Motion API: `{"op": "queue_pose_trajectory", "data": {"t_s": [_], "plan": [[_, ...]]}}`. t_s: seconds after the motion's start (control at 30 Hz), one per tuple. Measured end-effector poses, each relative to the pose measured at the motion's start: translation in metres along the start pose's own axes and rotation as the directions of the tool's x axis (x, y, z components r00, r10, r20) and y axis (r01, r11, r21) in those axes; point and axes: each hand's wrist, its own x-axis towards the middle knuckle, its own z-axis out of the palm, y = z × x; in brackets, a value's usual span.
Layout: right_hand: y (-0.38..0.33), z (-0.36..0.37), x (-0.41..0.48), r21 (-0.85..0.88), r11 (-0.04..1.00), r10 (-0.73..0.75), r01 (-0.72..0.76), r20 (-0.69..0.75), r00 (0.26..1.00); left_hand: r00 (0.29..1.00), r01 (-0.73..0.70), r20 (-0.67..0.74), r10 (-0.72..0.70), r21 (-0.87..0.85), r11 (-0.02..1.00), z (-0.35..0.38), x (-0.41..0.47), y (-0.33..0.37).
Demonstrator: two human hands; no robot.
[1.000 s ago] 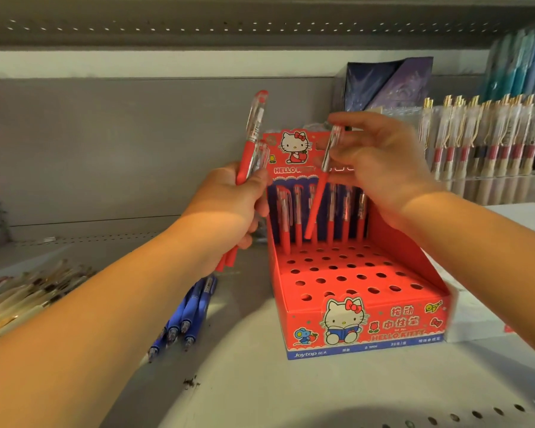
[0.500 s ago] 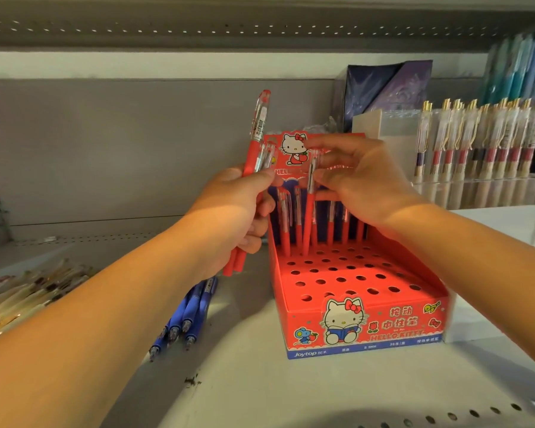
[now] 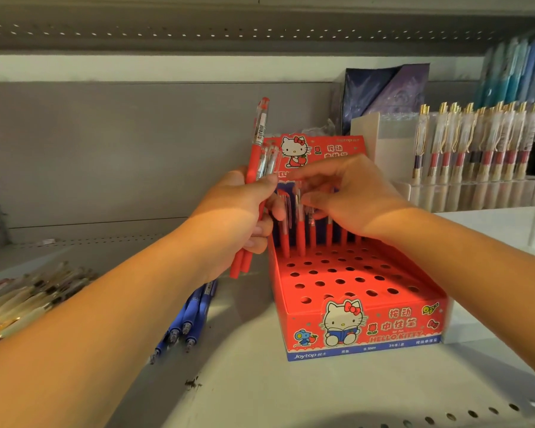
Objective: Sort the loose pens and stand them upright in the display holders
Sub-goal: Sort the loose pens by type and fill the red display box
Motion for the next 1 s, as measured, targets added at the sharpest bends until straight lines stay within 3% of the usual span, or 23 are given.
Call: {"op": "queue_pose_trajectory", "data": {"t_s": [0.2,0.4,0.53,0.57,0.63,0.73,1.0], "plan": [[0.001,-0.005,0.002,0.021,0.995,0.100,-0.101,0.052,0.994,0.998,-0.051,0.035,0.051,0.007,0.999,0.001,0.001,-0.002],[0.008,-0.002,-0.001,-0.128,0.974,0.203,-0.187,0.126,0.971,0.996,-0.084,0.045,0.083,0.017,0.996,0.001,0.000,-0.003],[-0.002,-0.003,0.000,-0.212,0.975,0.076,-0.070,0.022,0.997,0.994,-0.095,0.050,0.093,0.038,0.995,0.002,0.000,-0.005],[-0.005,-0.003,0.001,-0.174,0.983,0.047,-0.051,-0.028,0.998,0.994,-0.095,0.050,0.092,0.047,0.994,0.002,0.001,-0.005],[-0.010,-0.004,0.003,0.063,0.997,0.043,-0.038,-0.083,0.996,0.994,-0.095,0.053,0.092,0.054,0.994,0.002,0.001,-0.006],[-0.015,-0.003,0.001,0.367,0.929,0.062,-0.046,-0.034,0.997,0.992,-0.106,0.077,0.101,0.064,0.992,0.001,0.002,-0.007],[-0.019,-0.004,0.001,0.578,0.806,0.151,-0.130,0.011,0.988,0.994,-0.083,0.078,0.077,0.079,0.993,0.001,0.003,-0.008]]}}
